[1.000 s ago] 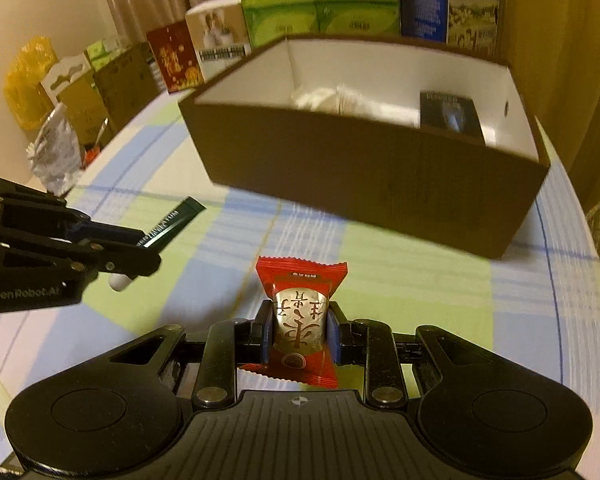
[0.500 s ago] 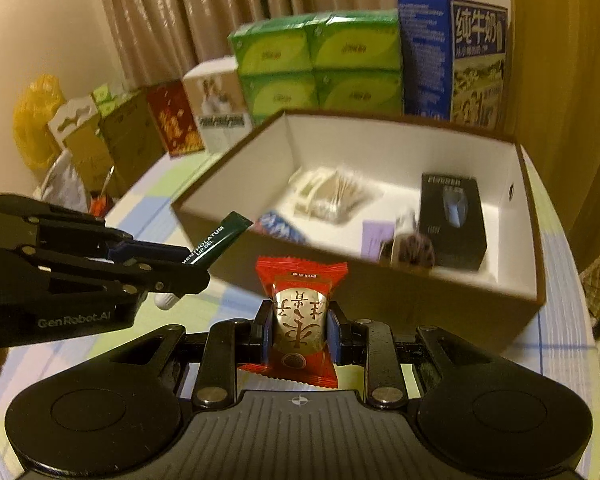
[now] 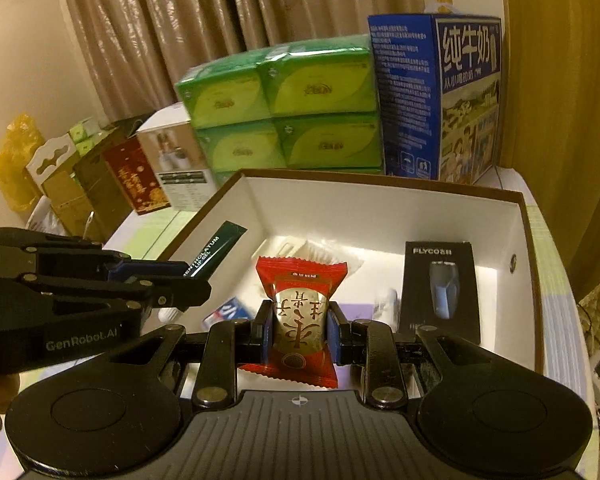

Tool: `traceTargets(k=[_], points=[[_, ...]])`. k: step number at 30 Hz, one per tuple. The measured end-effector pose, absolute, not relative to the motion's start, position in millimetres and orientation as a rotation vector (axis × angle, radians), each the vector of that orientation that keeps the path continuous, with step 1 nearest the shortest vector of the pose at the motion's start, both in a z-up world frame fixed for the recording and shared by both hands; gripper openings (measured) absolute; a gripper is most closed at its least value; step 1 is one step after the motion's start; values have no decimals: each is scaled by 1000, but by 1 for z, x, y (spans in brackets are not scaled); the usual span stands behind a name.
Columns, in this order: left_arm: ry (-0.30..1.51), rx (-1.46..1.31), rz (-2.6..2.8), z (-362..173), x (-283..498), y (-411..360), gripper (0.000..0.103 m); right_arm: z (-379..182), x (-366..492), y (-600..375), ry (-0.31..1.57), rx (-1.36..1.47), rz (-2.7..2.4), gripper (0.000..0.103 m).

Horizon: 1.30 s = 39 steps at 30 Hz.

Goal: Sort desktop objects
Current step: 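Lift and carry the lip gel and red candy over the brown box, then open the left gripper to drop the lip gel while right releases the candy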

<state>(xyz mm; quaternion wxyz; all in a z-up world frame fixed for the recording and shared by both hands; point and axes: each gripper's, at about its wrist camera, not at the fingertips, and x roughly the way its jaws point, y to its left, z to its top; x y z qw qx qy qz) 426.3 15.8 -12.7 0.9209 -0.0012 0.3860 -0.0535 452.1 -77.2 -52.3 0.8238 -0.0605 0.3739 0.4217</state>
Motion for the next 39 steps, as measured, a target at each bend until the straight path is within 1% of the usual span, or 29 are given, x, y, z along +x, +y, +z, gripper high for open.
traceTargets(k=[8, 17, 29, 31, 35, 39], points=[[847, -54, -114, -33, 477, 27, 13, -68, 498, -58, 858, -88, 868, 24], [917, -70, -108, -56, 528, 31, 13, -95, 540, -29, 934, -133, 824, 24], [972, -70, -85, -76, 564, 41, 13, -115, 567, -18, 992, -131, 802, 24], [974, -72, -81, -77, 567, 41, 15, -117, 568, -17, 996, -127, 804, 24], [968, -61, -62, -76, 567, 45, 29, -117, 570, -18, 998, -118, 805, 24], [963, -57, -52, -74, 562, 49, 32, -118, 569, -17, 1000, -115, 806, 24]])
